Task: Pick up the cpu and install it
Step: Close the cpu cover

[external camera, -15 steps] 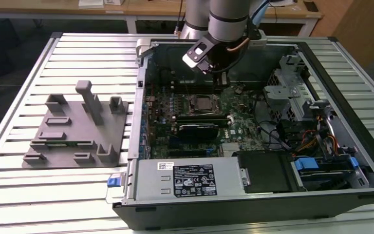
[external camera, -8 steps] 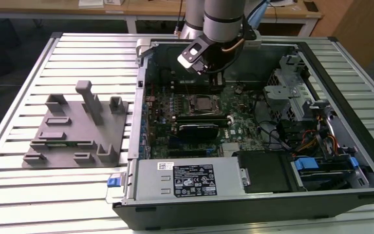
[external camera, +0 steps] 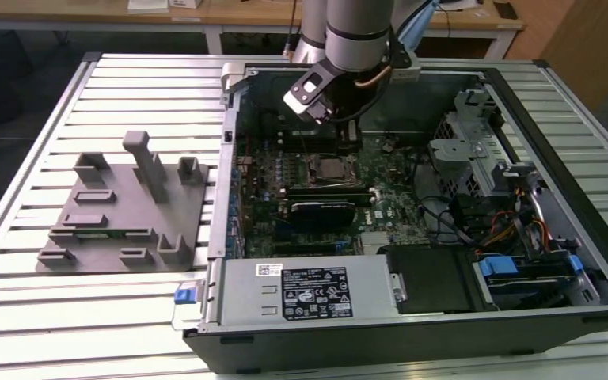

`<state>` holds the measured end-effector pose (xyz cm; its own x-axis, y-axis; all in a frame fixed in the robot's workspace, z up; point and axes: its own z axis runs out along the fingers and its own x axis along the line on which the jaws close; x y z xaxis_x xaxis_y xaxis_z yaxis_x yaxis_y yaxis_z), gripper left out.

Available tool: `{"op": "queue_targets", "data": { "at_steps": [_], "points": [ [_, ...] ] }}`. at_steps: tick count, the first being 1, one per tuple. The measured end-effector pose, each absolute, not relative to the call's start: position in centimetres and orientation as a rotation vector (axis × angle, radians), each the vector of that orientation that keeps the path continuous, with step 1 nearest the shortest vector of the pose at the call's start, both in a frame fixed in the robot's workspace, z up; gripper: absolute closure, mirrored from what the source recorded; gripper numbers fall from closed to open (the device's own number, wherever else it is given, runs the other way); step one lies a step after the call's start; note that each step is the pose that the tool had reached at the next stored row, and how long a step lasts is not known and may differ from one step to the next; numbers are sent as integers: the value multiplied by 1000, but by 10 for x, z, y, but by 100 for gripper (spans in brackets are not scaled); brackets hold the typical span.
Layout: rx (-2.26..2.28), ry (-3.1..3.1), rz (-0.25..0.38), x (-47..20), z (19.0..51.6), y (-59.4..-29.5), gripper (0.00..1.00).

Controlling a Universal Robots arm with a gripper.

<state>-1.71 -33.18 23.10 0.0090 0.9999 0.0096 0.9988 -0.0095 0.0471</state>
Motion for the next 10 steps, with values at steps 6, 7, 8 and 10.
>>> {"op": "queue_targets", "data": {
  "at_steps": [6, 7, 8, 10],
  "points": [
    [2212, 2192, 62, -20, 227, -334, 89],
    [2212, 2192, 62, -22, 226, -335, 89],
    [2212, 2192, 62, -23, 225, -335, 89],
    [2212, 2192, 62, -25, 223, -336, 89]
  ]
}}
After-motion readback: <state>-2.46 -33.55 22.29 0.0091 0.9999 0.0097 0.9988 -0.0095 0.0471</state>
